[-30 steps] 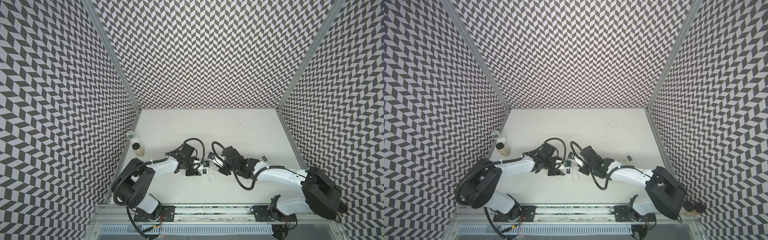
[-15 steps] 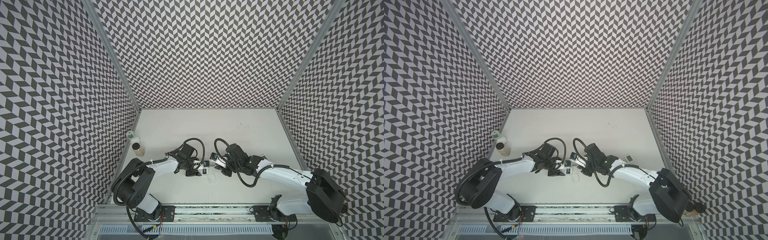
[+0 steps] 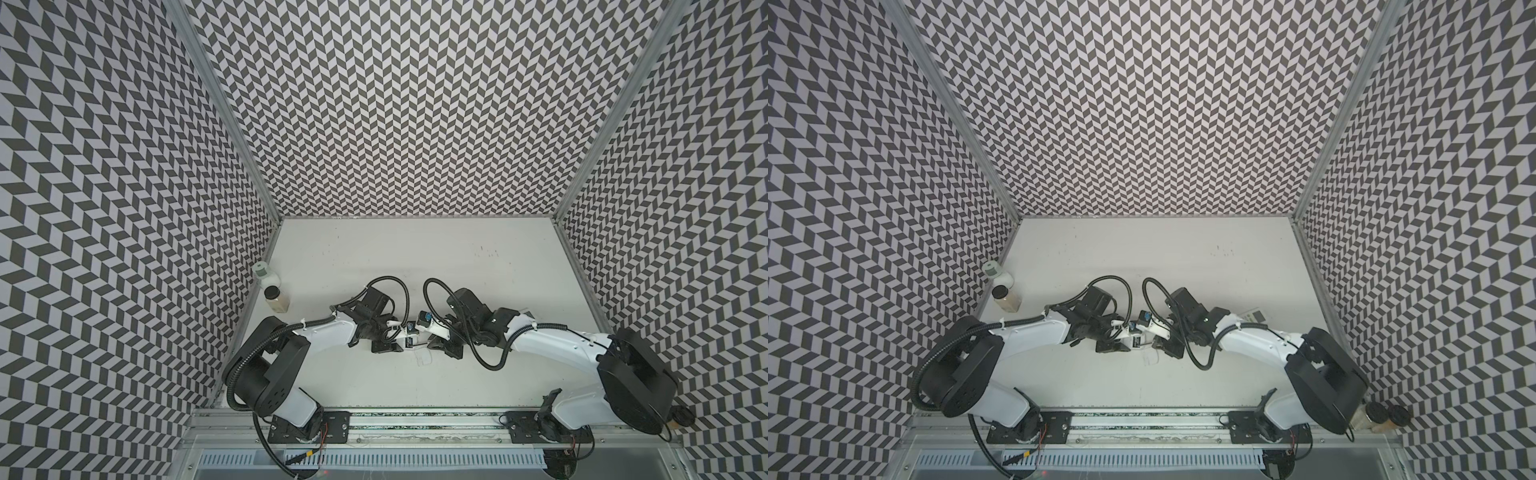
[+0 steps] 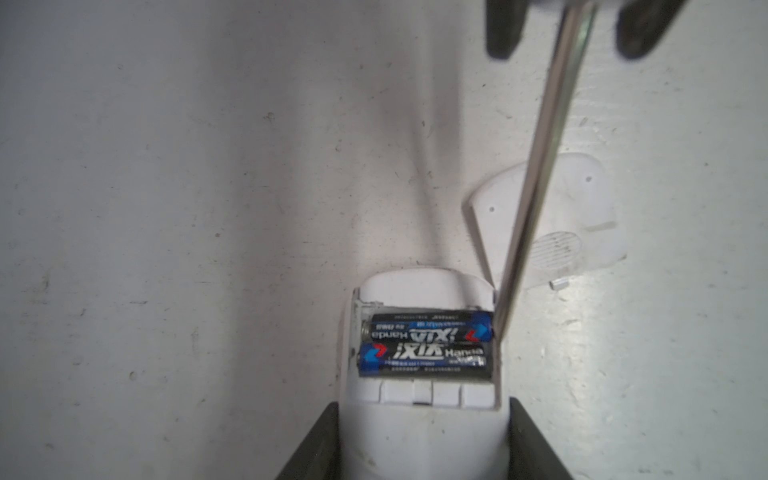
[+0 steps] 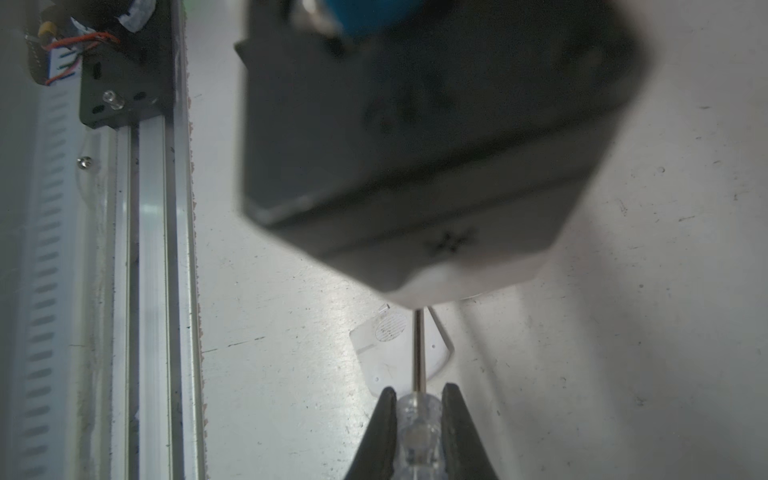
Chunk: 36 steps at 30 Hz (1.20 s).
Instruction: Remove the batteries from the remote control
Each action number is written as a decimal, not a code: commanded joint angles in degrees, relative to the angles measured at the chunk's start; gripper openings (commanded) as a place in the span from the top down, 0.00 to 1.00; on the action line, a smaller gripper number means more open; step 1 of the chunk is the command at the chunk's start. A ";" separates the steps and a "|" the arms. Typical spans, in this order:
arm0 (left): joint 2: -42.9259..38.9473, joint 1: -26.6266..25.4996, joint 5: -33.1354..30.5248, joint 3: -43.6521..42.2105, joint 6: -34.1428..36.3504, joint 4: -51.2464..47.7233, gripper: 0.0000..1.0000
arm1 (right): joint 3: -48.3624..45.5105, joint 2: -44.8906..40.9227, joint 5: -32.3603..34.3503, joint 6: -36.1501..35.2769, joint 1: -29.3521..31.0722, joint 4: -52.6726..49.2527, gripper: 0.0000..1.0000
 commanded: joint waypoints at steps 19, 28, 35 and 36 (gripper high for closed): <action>-0.51 -0.78 1.43 -0.62 0.56 -2.06 0.64 | 2.05 2.64 -2.04 -1.04 -0.28 -1.64 1.00; -0.46 -0.80 1.41 -0.53 0.56 -2.07 0.64 | 3.91 2.34 -3.68 -1.74 -0.83 -1.82 1.00; -0.42 -0.74 1.55 -0.41 0.47 -2.25 0.64 | 3.17 0.92 -4.27 -1.82 -2.39 -0.96 1.00; -0.39 -0.79 1.51 -0.38 0.47 -2.24 0.64 | 2.91 1.07 -4.23 -1.88 -2.38 -0.80 1.00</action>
